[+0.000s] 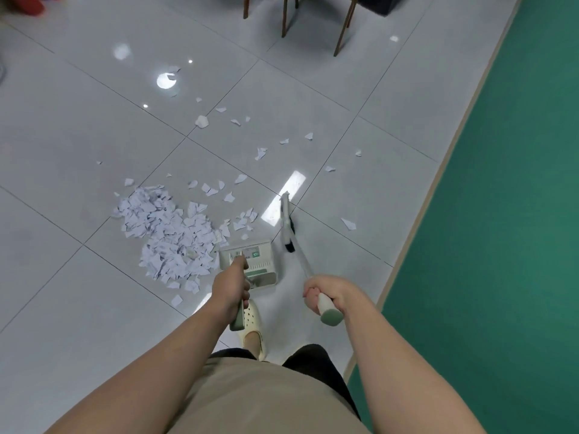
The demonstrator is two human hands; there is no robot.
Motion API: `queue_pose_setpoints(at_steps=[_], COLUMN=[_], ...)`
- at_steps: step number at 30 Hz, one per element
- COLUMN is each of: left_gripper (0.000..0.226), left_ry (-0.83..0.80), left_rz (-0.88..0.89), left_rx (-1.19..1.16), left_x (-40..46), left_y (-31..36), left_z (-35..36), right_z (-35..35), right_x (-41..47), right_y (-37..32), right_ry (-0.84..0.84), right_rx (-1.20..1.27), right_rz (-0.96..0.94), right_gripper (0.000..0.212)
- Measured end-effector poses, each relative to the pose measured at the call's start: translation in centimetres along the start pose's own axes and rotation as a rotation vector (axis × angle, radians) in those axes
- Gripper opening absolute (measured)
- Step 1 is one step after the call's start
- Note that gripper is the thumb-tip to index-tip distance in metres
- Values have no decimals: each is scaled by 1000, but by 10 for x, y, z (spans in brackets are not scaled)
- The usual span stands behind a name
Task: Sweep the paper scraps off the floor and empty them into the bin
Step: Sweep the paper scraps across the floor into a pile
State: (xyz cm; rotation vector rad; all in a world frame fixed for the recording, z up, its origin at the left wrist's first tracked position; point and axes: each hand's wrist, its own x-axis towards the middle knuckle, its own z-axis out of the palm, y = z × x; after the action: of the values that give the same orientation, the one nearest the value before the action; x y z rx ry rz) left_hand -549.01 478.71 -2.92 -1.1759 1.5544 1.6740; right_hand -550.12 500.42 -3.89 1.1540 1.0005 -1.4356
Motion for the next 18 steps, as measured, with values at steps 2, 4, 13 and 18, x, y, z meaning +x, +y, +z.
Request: queue_pose_setpoints(at_steps=[2,4,13,18], left_gripper=[19,19,21,18], left_ry=[42,84,279,364], left_rz=[2,15,13,72], left_rx=[-29,-62,-264,-415], left_x=[2,5,4,-2], left_y=[3,6,18,26], left_z=[9,17,99,154], right_z=[-15,-31,-81,-144], right_x=[-8,-16,-70,-76], right_y=[-19,-37,-102,-144], right_ry=[-103,-198,-71,182], right_rx=[99,153,-12,-151], right_rz=[-8,-48,-111,-244], right_gripper=[32,30,24,14])
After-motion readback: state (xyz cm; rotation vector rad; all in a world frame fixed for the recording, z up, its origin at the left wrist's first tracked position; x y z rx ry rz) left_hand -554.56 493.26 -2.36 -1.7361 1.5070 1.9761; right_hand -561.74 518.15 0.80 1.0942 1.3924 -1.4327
